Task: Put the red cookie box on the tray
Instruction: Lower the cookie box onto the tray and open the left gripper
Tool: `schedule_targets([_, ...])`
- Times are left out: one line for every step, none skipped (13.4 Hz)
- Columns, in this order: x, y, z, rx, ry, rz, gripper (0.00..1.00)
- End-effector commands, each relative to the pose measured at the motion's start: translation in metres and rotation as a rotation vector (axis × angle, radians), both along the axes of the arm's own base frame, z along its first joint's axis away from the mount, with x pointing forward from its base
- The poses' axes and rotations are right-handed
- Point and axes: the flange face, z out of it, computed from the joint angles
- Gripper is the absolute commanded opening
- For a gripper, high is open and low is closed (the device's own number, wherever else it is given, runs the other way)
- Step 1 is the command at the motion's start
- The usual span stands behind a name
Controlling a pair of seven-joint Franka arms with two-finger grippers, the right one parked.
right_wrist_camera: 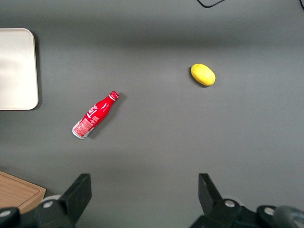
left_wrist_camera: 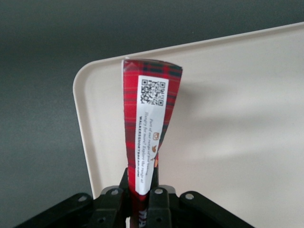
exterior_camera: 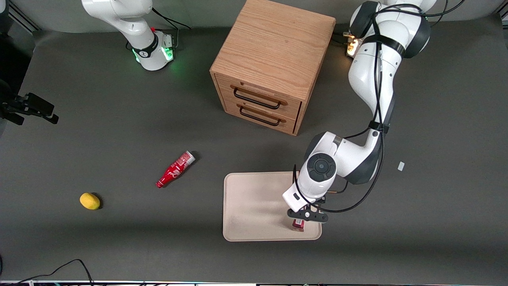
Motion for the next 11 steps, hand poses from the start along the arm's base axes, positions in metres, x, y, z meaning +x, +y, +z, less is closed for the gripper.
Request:
schedule_targets([0.0019,-0.0039,-0.0023,0.013,-0.037,0.011,0.25])
schedule_targets([0.002,-0.004,-0.0022,0.013,-0.039,0.009,0.56])
schedule_targets([0.0022,-0.0028,-0.0024,0.016,-0.038,0.004,1.0])
schedule_targets([0.002,-0.0025,-0.0032,0.02,-0.039,0.005,1.0])
schedule_targets([0.0014,-0.0031,-0.0038,0.019,-0.037,0.005,1.0])
schedule_targets([0.0014,-0.0031,-0.0039,0.019,-0.037,0.005,1.0])
schedule_targets([0.0016,-0.0023,-0.0041,0.021,-0.036,0.006,1.0])
schedule_targets([0.0014,-0.0031,-0.0028,0.019,-0.037,0.005,1.0])
schedule_targets([0.0018,-0.0025,-0.0027,0.019,-0.039,0.006,1.0])
schedule_targets([0.0014,-0.0031,-0.0028,0.019,-0.037,0.005,1.0])
schedule_targets([0.0014,-0.0031,-0.0028,0.019,-0.037,0.005,1.0])
